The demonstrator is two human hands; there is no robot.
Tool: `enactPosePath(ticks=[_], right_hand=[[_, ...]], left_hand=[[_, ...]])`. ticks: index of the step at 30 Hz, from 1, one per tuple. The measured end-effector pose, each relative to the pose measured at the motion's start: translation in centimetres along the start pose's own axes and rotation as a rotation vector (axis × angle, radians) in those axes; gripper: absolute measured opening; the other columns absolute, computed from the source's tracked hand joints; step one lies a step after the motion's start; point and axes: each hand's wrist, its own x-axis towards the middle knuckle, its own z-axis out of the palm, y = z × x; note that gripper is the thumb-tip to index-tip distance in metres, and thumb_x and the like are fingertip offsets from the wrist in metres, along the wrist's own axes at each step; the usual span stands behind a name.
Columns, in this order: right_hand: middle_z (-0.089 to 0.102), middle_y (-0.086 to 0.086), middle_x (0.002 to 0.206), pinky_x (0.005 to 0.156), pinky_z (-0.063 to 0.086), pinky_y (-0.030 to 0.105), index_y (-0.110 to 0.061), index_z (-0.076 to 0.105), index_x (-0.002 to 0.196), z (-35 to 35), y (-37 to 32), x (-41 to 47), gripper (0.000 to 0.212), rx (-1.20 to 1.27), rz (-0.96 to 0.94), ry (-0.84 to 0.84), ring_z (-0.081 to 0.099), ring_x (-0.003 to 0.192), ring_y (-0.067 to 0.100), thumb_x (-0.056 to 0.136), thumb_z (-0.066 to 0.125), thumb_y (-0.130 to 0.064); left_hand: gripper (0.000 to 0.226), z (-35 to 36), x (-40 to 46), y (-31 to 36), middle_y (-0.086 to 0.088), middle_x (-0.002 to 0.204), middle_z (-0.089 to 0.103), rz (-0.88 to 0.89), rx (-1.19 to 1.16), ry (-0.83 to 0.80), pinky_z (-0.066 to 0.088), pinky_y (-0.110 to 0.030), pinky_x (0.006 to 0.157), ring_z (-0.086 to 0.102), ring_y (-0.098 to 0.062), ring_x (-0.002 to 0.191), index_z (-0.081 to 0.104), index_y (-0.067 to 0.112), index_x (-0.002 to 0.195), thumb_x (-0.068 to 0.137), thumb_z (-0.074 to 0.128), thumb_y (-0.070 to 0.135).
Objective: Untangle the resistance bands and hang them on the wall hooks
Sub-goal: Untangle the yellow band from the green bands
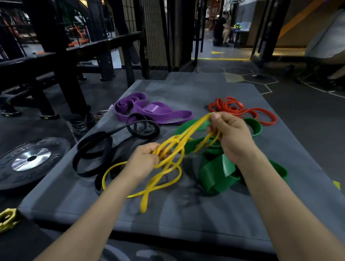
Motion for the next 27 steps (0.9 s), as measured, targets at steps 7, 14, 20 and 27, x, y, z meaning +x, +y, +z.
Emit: enactPosePath(ticks=[7, 14, 20, 27], right_hand=[[0.036, -0.005, 0.051, 0.052, 0.031, 0.027, -0.006, 0.058, 0.073, -1.0, 1.2, 0.4, 0.024, -0.227, -0.089, 0.116, 0.031, 0.046, 0.005, 0.095, 0.049, -0.012], [0.043, -0.017, 0.042, 0.047, 0.03, 0.01, -0.019, 0.056, 0.072, 1.2, 0.3, -0.6, 0.026, -0.477, -0.126, -0.246, 0.035, 0.043, -0.002, 0.093, 0.051, -0.007], [0.045, 0.001, 0.057, 0.05, 0.034, 0.014, -0.018, 0.06, 0.073, 1.0, 0.3, -1.2, 0.026, -0.367, -0.121, -0.095, 0.04, 0.047, -0.002, 0.095, 0.048, -0.012], [0.046, 0.003, 0.053, 0.049, 0.033, 0.023, -0.011, 0.058, 0.066, -0.1, 0.8, 0.0, 0.027, -0.455, 0.022, 0.141, 0.039, 0.04, 0.001, 0.093, 0.055, -0.016]], left_hand=[[0.047, 0.5, 0.8, -0.5, -0.006, 0.125, 0.05, -0.101, -0.019, 0.138, 0.046, -0.025, 0.082, 0.049, -0.017, 0.112, 0.051, 0.01, 0.125, 0.08, 0.058, -0.001], [0.055, 3.0, -0.1, 3.0, 0.003, 0.132, 0.044, 0.338, -0.041, 0.123, 0.037, -0.017, 0.097, 0.043, -0.003, 0.12, 0.043, 0.021, 0.132, 0.082, 0.066, 0.021], [0.009, 2.7, 1.1, 2.3, 0.008, 0.073, 0.057, 0.282, 0.301, 0.223, 0.046, -0.037, 0.074, 0.055, -0.018, 0.074, 0.054, 0.025, 0.085, 0.085, 0.063, 0.024], [0.015, 1.5, 1.6, 1.5, 0.004, 0.076, 0.05, 0.264, 0.415, 0.229, 0.045, -0.04, 0.072, 0.056, -0.029, 0.084, 0.05, 0.034, 0.075, 0.089, 0.055, 0.031]])
